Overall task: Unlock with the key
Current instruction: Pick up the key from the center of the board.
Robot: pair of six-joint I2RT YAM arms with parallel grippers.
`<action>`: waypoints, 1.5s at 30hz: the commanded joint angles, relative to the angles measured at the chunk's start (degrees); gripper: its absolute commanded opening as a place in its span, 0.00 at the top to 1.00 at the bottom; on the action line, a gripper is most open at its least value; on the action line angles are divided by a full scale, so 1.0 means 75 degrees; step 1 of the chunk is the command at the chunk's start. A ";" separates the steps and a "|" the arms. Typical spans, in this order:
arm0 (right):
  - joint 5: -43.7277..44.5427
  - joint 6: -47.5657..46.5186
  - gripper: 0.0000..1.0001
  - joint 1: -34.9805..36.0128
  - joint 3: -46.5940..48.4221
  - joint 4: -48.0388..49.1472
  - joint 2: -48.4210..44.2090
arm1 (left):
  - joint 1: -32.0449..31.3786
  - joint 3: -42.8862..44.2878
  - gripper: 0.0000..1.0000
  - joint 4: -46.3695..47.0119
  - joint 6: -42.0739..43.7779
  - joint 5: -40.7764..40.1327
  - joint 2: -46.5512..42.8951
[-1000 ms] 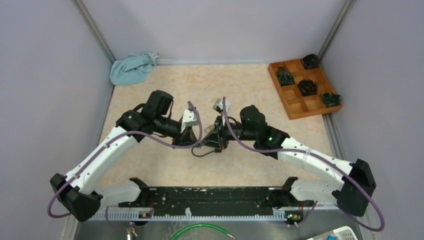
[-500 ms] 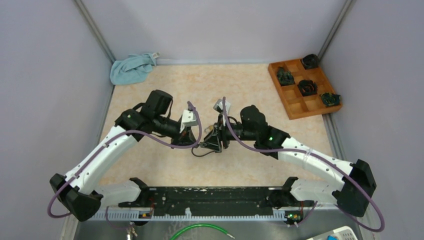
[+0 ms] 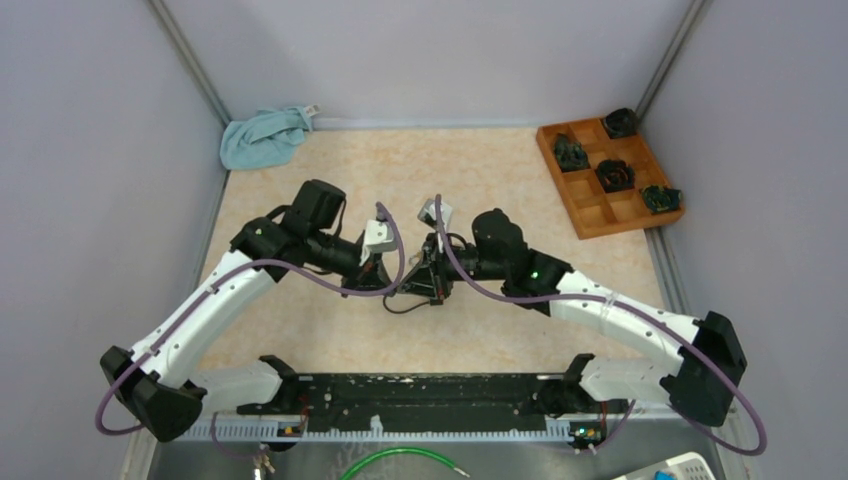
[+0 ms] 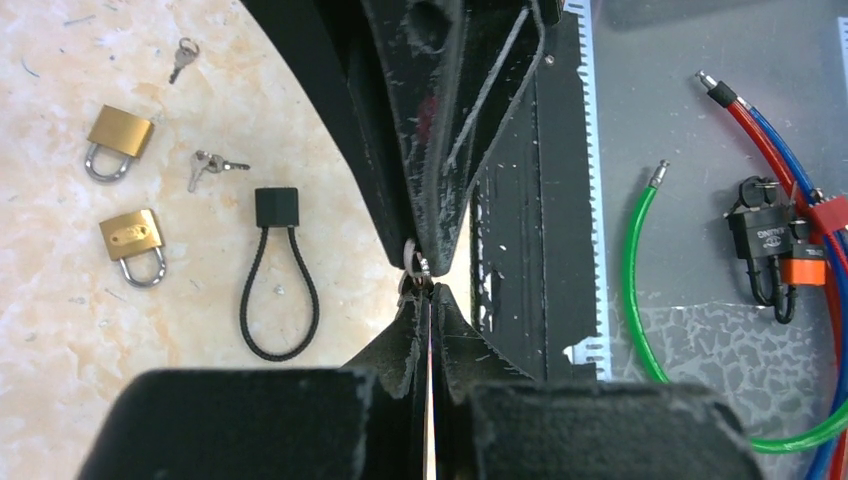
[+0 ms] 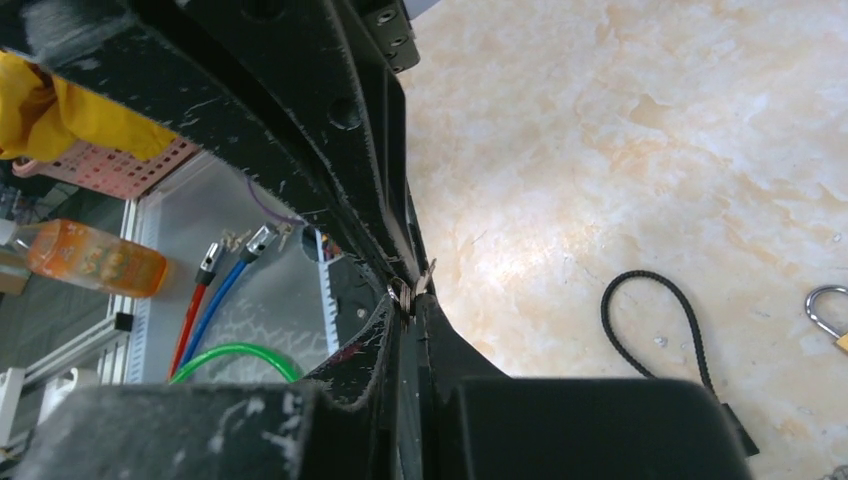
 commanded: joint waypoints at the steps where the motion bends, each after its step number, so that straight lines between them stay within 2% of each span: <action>1: 0.0039 -0.0007 1.00 0.0295 0.0441 0.0226 0.0201 | -0.0018 0.0081 1.00 0.0051 -0.0029 0.0020 0.0014; 9: 0.0788 0.0348 1.00 0.0305 -0.0146 0.0070 -0.0295 | -0.0018 0.0157 1.00 0.0381 -0.0241 -0.0255 -0.0066; 13: 0.1218 0.0666 1.00 0.0305 -0.0393 0.0282 -0.0651 | -0.0018 0.0290 0.74 0.0666 -0.0545 -0.0547 -0.0092; 16: 0.1637 0.1269 1.00 0.0293 -0.1041 0.1409 -0.1223 | -0.0018 0.0333 0.47 0.0861 -0.0739 -0.0617 -0.0251; 17: 0.1779 0.1523 1.00 0.0296 -0.1401 0.1988 -0.1472 | -0.0018 0.0330 0.42 0.0962 -0.0813 -0.0635 -0.0332; 22: 0.2415 0.2367 1.00 0.0293 -0.2864 0.4390 -0.2423 | -0.0019 0.0300 0.32 0.1042 -0.0851 -0.0507 -0.0739; 25: 0.2510 0.2571 1.00 0.0293 -0.3282 0.5068 -0.2609 | -0.0018 0.0245 0.31 0.1083 -0.0953 -0.0435 -0.0923; 28: 0.2440 0.2643 1.00 0.0295 -0.3440 0.5429 -0.2633 | -0.0018 0.0098 0.36 0.1471 -0.1109 -0.0157 -0.1071; 34: 0.2141 0.2653 1.00 0.0299 -0.3430 0.5981 -0.2522 | -0.0019 -0.0095 0.60 0.2107 -0.1494 -0.0030 -0.1102; 37: 0.2023 0.2526 1.00 0.0293 -0.3269 0.5863 -0.2523 | -0.0018 -0.0056 0.68 0.2176 -0.1636 0.0116 -0.1020; 45: 0.1526 0.2251 1.00 0.0301 -0.2760 0.5324 -0.2311 | -0.0018 0.0068 0.71 0.2089 -0.1789 0.0911 -0.0807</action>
